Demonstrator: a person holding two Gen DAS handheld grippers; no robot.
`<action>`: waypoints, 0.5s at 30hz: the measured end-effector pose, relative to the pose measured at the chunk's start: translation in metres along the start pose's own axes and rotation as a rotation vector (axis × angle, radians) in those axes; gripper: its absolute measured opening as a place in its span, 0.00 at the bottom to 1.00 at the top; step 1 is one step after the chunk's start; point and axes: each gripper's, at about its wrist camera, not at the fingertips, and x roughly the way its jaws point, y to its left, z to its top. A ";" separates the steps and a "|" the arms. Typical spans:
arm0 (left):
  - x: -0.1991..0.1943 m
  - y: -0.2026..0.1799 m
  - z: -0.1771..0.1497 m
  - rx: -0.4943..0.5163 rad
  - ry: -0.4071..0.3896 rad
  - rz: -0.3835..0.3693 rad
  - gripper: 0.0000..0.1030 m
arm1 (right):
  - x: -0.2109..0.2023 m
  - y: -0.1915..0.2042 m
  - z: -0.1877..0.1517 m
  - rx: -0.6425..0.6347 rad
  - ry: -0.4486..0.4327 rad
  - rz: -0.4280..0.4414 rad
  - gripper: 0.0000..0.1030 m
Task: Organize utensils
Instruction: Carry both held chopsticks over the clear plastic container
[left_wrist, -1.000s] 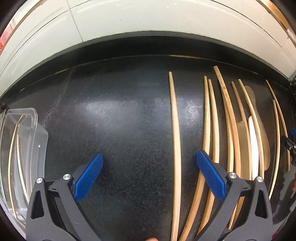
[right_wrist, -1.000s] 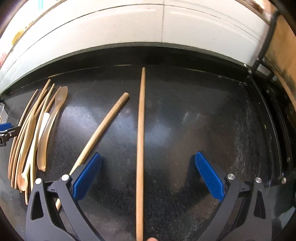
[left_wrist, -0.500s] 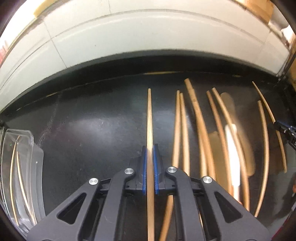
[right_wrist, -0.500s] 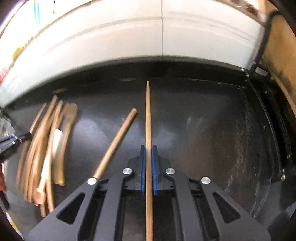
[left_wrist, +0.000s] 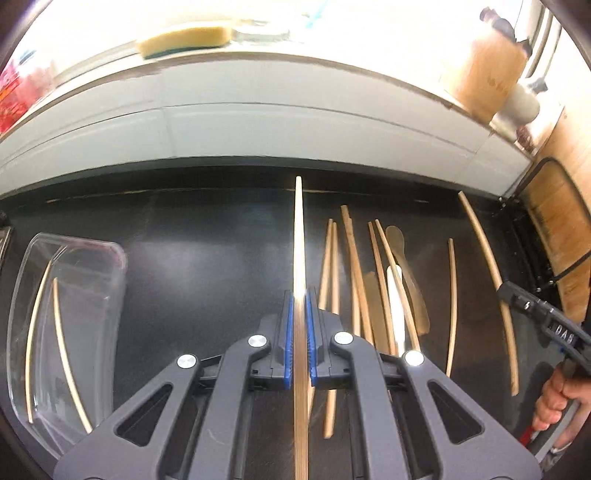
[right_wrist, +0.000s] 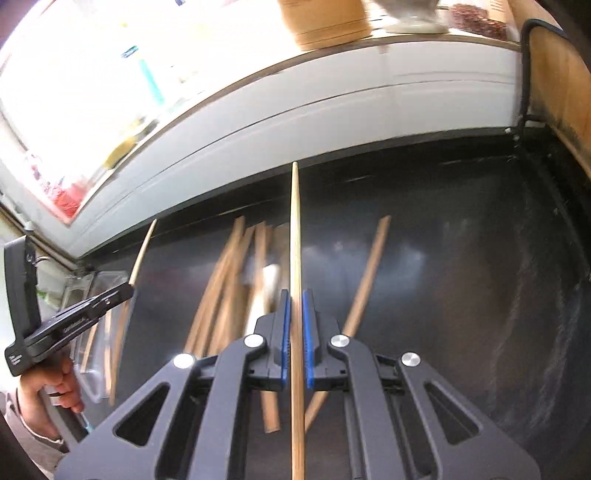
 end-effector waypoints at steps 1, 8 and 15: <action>-0.002 0.010 -0.012 -0.001 -0.004 0.001 0.05 | -0.001 0.012 -0.005 -0.023 -0.002 0.001 0.07; -0.052 0.079 -0.031 -0.002 -0.025 0.042 0.06 | -0.003 0.099 -0.024 -0.037 -0.005 0.097 0.07; -0.086 0.179 -0.068 -0.073 0.012 0.070 0.06 | 0.025 0.210 -0.063 -0.109 0.067 0.203 0.07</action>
